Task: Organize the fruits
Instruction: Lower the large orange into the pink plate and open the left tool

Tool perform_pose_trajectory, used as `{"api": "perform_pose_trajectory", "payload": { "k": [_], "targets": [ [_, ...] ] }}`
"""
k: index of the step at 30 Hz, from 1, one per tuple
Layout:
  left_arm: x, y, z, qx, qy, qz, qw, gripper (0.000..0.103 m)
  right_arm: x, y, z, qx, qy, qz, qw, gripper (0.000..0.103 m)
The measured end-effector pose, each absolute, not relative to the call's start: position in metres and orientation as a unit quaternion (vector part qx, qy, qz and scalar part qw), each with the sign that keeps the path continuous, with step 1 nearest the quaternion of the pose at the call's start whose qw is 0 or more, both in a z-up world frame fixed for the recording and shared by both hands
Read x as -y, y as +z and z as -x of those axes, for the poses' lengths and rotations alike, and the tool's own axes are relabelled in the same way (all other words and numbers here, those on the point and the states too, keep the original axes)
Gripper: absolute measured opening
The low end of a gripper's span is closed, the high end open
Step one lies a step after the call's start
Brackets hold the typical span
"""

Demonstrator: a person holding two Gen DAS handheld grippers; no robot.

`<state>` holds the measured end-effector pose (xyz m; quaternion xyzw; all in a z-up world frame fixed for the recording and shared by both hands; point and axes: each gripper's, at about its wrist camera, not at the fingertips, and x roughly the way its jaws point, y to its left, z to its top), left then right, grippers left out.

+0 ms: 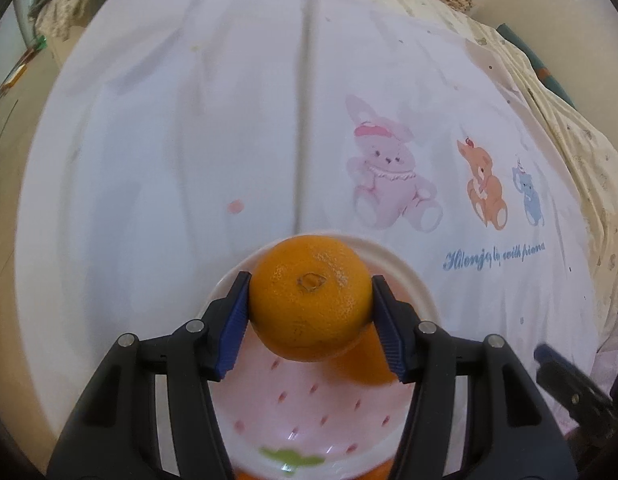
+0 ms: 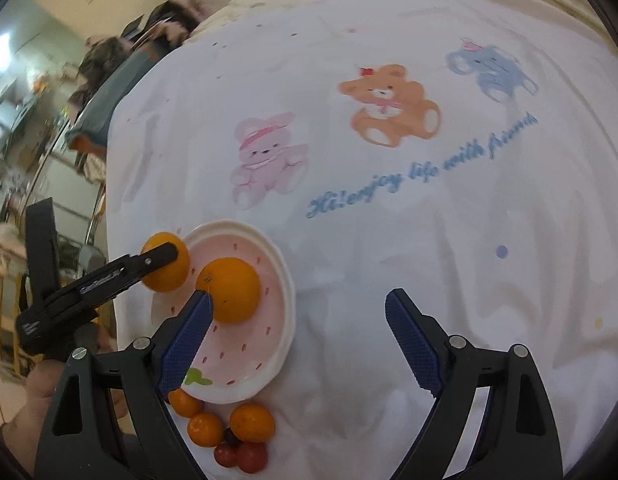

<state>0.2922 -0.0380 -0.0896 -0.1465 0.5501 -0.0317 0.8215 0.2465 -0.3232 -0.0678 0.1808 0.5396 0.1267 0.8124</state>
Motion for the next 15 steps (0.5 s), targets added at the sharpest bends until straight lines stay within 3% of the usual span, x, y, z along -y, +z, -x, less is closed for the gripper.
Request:
{"api": "perform_pose_trajectory", "payload": {
  "k": [11,15],
  "targets": [
    [0.055,-0.109,-0.307,-0.561,-0.028,0.122,0.818,0.057,0.329,-0.066,-0.255,-0.533,0.13,-0.188,0.814,0.09],
    [0.057,-0.111,-0.307,-0.57,-0.037,0.114,0.813,0.064,0.325,-0.064,-0.255,-0.532,0.135,-0.181,0.816,0.09]
  ]
}}
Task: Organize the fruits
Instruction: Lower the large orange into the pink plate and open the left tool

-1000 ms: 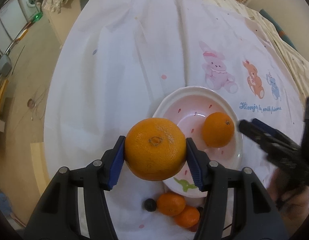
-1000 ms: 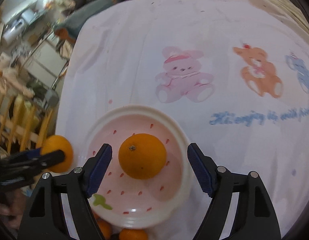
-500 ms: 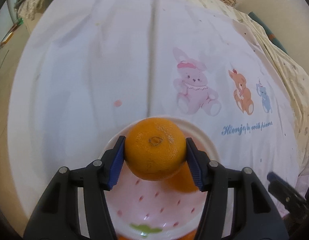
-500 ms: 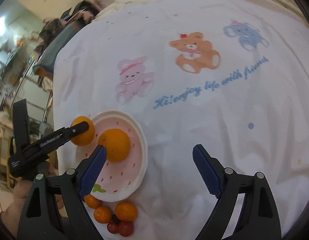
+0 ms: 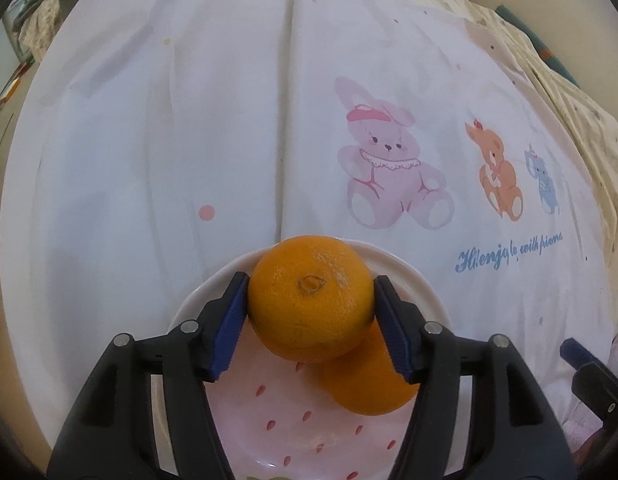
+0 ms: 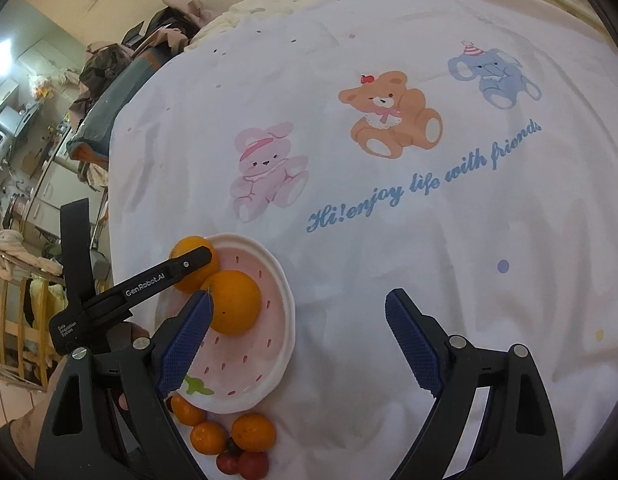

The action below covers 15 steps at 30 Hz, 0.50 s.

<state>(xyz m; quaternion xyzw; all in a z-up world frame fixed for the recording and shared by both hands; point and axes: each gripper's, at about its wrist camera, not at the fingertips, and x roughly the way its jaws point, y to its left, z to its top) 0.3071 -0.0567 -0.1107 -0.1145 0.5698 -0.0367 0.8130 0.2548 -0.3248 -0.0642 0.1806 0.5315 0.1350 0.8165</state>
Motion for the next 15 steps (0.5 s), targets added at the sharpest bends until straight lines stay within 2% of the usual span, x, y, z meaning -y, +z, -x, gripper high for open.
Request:
{"api": "perform_pose_trajectory", "payload": {
  "k": [2,15],
  "targets": [
    [0.057,-0.112,-0.307,-0.583,-0.044,0.117,0.803,0.074,0.325,-0.063,-0.254,-0.53,0.137,-0.181,0.817,0.09],
    [0.037,-0.069,-0.273,-0.554,-0.021,0.098,0.826,0.075,0.328,-0.057,-0.251,-0.524,0.134,-0.178,0.822,0.09]
  ]
}}
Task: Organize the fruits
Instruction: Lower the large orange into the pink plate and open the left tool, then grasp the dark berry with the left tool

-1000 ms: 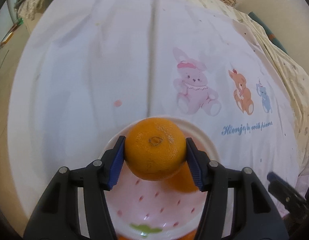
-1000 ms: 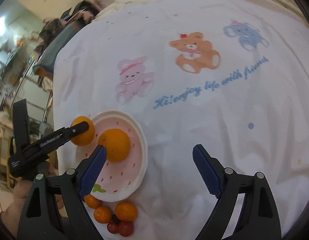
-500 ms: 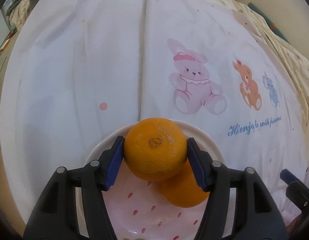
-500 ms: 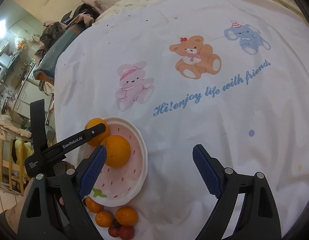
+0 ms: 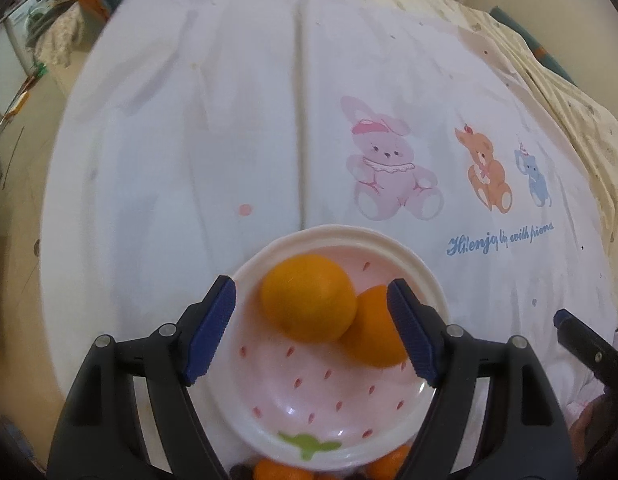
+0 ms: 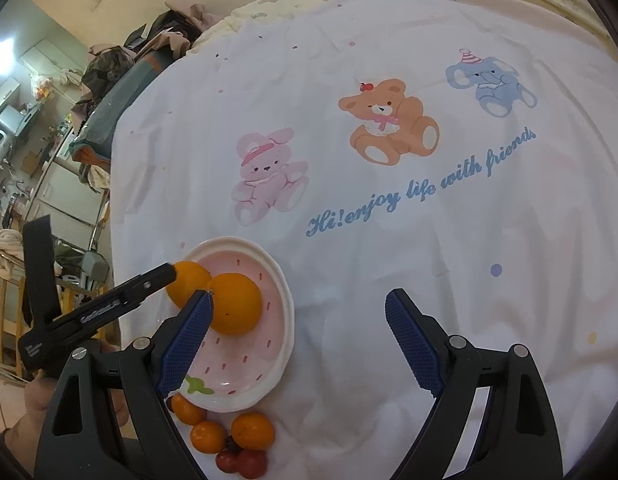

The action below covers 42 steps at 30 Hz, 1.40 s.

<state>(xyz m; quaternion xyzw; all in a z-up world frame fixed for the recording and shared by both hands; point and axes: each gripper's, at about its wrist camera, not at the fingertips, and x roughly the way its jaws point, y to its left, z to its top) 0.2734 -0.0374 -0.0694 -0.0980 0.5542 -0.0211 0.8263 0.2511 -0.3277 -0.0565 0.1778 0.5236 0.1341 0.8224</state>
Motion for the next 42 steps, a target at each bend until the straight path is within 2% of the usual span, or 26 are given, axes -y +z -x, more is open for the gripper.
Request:
{"api": "perform_pose_trajectory", "payload": {
  "k": [13,25,31,34,37,42],
  "targets": [
    [-0.001,-0.042,-0.195,-0.544,0.014,0.116,0.831,0.075,0.32,-0.053,-0.224,-0.527,0.146,-0.163,0.821,0.09],
    [-0.007,-0.047,-0.137,-0.556,0.021,0.116,0.823,0.075,0.305,-0.061,-0.18,-0.542,0.151,-0.143,0.814,0.09],
    [-0.013,-0.065,-0.127,-0.573,0.04,0.109,0.811,0.074,0.295,-0.07,-0.156,-0.554,0.157,-0.141,0.806,0.09],
    [-0.024,-0.079,-0.131,-0.591,0.041,0.147,0.792,0.05,0.291,-0.073,-0.148,-0.558,0.155,-0.141,0.803,0.09],
    [-0.028,-0.096,-0.136,-0.614,0.036,0.189,0.766,0.035,0.288,-0.076,-0.147,-0.561,0.155,-0.138,0.801,0.09],
    [-0.018,-0.108,-0.147,-0.628,0.037,0.185,0.755,0.03,0.287,-0.077,-0.15,-0.561,0.152,-0.14,0.801,0.09]
  ]
}}
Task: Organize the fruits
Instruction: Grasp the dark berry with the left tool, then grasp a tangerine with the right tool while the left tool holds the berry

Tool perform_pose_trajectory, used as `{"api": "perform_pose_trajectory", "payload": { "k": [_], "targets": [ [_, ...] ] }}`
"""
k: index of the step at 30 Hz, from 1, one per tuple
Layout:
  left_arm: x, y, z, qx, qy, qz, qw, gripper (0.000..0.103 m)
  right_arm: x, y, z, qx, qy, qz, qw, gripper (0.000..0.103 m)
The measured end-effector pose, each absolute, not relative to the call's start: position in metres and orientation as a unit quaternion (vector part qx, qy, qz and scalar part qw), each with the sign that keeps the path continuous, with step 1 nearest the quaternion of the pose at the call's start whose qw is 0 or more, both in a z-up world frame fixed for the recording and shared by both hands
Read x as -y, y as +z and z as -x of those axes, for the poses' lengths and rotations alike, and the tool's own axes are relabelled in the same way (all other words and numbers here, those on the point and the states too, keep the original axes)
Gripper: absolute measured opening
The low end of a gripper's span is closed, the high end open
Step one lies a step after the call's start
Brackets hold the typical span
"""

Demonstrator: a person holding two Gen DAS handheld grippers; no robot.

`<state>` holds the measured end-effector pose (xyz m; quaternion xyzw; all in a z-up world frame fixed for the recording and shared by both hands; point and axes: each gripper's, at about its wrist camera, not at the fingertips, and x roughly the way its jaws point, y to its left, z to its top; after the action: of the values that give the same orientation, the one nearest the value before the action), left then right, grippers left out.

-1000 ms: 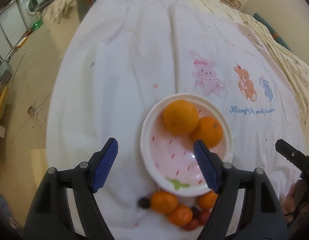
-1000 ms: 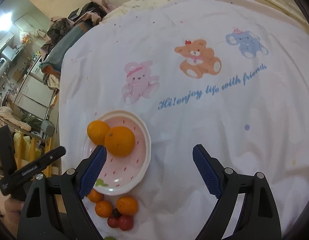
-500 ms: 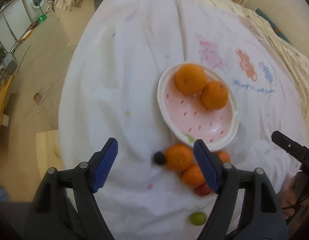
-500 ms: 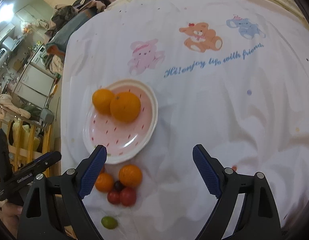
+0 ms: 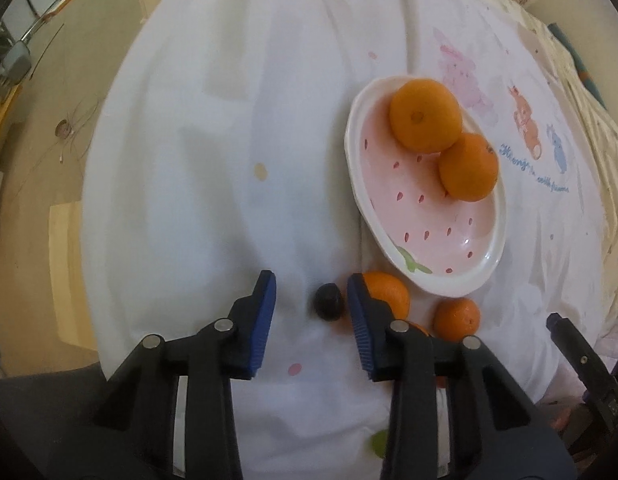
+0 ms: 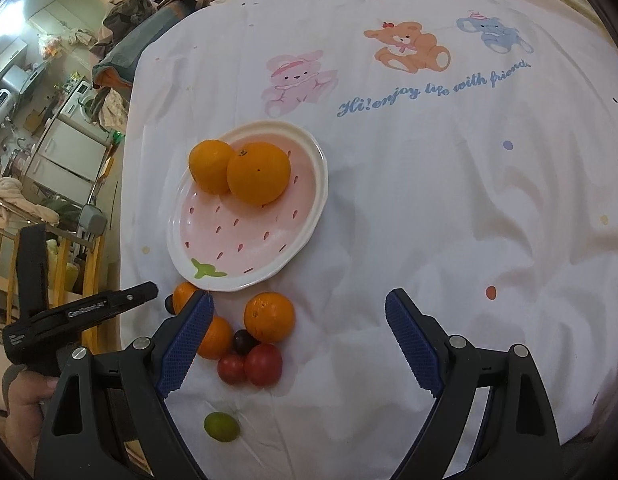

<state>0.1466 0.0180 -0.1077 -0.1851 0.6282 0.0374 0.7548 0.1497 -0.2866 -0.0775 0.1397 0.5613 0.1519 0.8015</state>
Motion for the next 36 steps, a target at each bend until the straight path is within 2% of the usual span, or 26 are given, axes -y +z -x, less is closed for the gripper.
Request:
{"api": "perform_pose_trajectory", "payload": {
  "k": [7,15,22,36],
  "targets": [
    [-0.016,-0.127,-0.15,-0.653,0.05,0.221,0.722,0.019,0.289,-0.079,-0.151,-0.563,0.151,-0.146,0.799,0.09],
    [-0.015,-0.139,-0.148,-0.666,0.061,0.255,0.698,0.017,0.289,-0.08,-0.153,-0.565,0.154,-0.149,0.796,0.09],
    [-0.013,-0.14,-0.146,-0.67,0.052,0.233,0.703,0.014,0.286,-0.081,-0.155,-0.566,0.154,-0.147,0.797,0.09],
    [-0.019,-0.102,-0.135,-0.644,0.034,0.205,0.736,0.013,0.288,-0.084,-0.154,-0.568,0.146,-0.138,0.798,0.09]
  ]
}}
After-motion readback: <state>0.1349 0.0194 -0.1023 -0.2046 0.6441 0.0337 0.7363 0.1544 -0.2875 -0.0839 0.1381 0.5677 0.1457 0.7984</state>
